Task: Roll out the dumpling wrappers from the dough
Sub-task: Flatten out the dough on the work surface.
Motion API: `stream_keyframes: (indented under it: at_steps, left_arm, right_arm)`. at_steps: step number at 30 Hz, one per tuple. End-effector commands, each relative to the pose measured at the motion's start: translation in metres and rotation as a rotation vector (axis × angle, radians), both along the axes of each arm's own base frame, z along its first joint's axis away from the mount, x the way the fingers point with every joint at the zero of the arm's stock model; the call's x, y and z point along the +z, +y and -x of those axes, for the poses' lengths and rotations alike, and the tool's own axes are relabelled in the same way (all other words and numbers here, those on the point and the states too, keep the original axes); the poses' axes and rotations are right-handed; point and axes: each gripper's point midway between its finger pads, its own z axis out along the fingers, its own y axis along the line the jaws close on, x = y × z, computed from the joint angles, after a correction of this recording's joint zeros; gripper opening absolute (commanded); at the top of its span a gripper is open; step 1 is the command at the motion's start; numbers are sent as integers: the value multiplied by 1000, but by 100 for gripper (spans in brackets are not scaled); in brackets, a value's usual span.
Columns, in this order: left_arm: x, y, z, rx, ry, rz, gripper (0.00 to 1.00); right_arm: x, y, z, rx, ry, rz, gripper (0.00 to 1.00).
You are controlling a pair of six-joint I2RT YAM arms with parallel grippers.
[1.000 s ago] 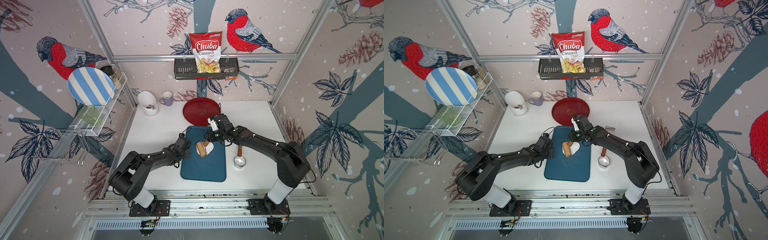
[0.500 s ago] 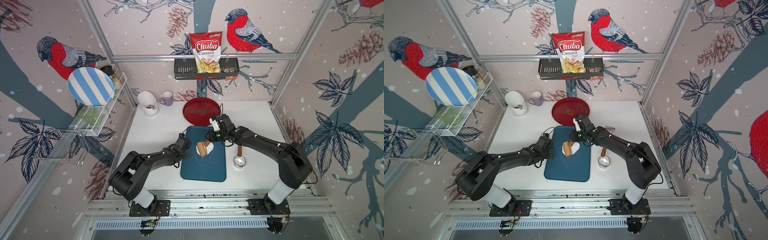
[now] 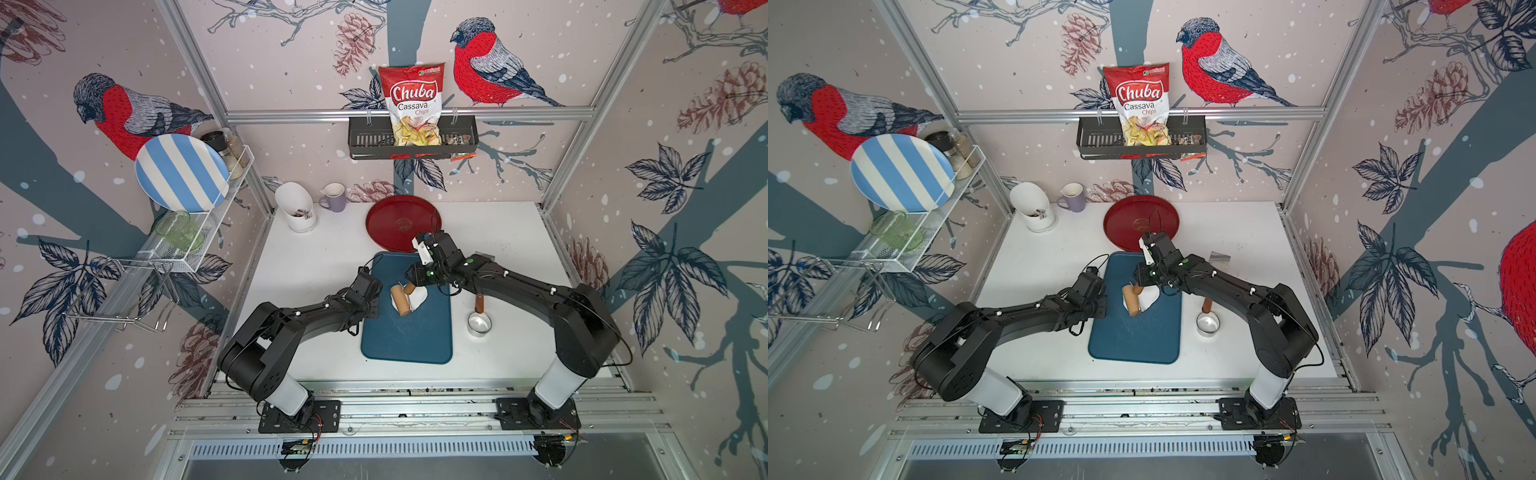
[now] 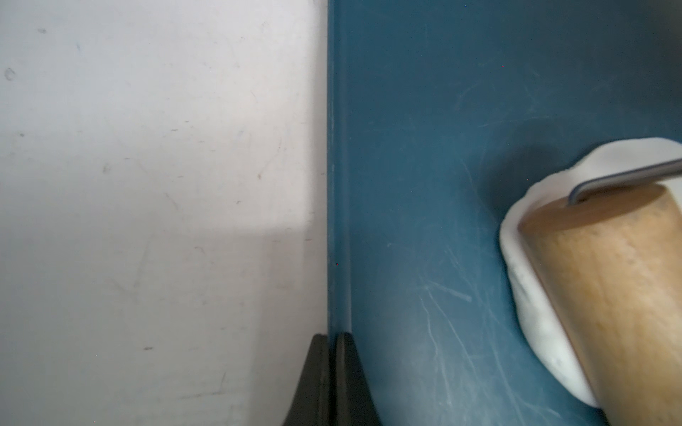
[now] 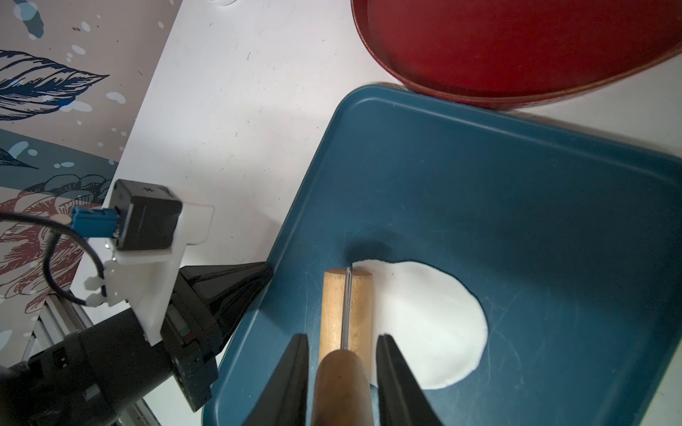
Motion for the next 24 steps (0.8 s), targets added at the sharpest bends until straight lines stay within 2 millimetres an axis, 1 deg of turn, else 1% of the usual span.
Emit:
stream_keyframes:
  at_steps: [1, 3, 6, 9, 12, 15, 20, 24]
  left_arm:
    - [-17, 13, 19, 16, 92, -52, 0]
    - [-18, 13, 20, 15, 95, -52, 0]
    - [-18, 13, 20, 12, 94, -53, 0]
    - [-18, 12, 20, 8, 94, -51, 0]
    - [-18, 12, 19, 9, 92, -53, 0]
    - [-18, 12, 19, 9, 96, -53, 0]
    - [-18, 13, 18, 14, 92, -54, 0]
    - [-19, 13, 19, 12, 98, -59, 0]
  right_arm:
    - [-19, -25, 11, -23, 93, 71, 0]
    - [-14, -25, 9, -24, 82, 61, 0]
    - [-13, -12, 16, 17, 81, 59, 0]
    - [-18, 5, 27, 70, 104, 51, 0]
    - [-21, 10, 31, 82, 108, 61, 0]
    - [-19, 5, 27, 62, 95, 66, 0]
    - [-13, -15, 13, -1, 90, 47, 0]
    - [-14, -18, 16, 3, 95, 50, 0]
